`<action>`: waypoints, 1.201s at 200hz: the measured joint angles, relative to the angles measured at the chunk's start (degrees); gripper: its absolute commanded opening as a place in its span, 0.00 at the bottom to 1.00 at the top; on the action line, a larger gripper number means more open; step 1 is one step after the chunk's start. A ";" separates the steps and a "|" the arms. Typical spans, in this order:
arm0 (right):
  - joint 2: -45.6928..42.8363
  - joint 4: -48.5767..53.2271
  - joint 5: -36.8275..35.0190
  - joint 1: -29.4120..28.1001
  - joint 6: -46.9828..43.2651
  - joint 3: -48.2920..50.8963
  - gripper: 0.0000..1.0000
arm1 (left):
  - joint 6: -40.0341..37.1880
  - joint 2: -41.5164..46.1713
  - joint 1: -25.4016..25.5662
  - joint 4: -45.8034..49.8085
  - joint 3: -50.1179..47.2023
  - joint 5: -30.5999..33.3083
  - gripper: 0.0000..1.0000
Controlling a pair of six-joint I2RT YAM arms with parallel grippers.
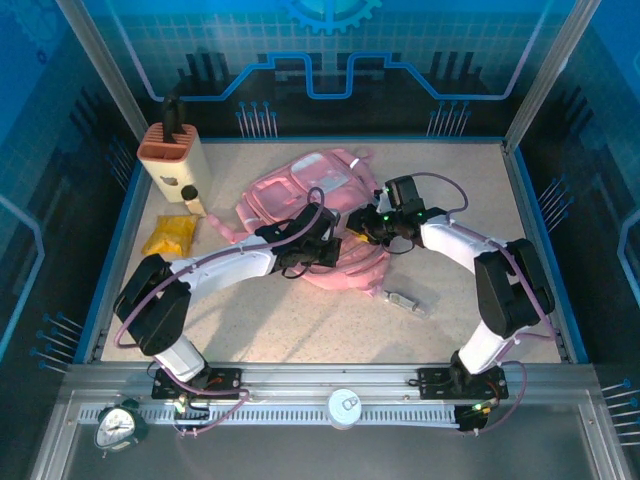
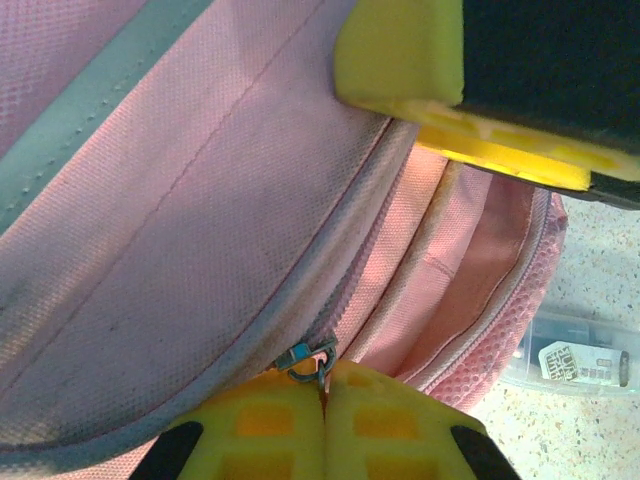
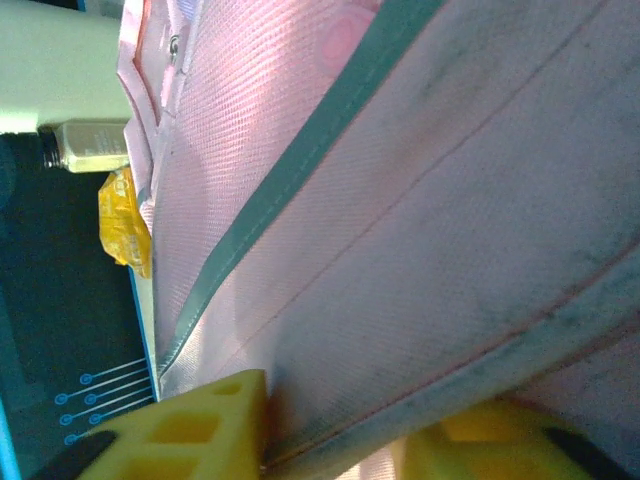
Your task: Pack the student bag
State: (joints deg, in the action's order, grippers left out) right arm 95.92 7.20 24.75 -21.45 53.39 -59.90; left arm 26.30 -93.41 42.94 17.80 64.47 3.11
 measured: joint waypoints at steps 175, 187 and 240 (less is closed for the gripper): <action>0.22 -1.92 0.83 0.50 -2.45 -0.11 0.17 | -2.69 6.84 -11.63 4.39 -6.51 -0.66 0.05; 0.15 -1.84 1.01 0.50 -3.08 -0.09 0.28 | -2.64 6.84 -11.78 4.46 -6.51 -1.36 0.18; -11.85 8.85 -4.04 0.79 -12.72 4.39 0.68 | 2.10 13.27 -10.25 4.09 -11.37 -1.64 0.53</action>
State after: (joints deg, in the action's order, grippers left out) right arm 84.07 16.05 20.71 -20.67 40.66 -55.51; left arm 28.40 -80.14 32.69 21.89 53.10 1.48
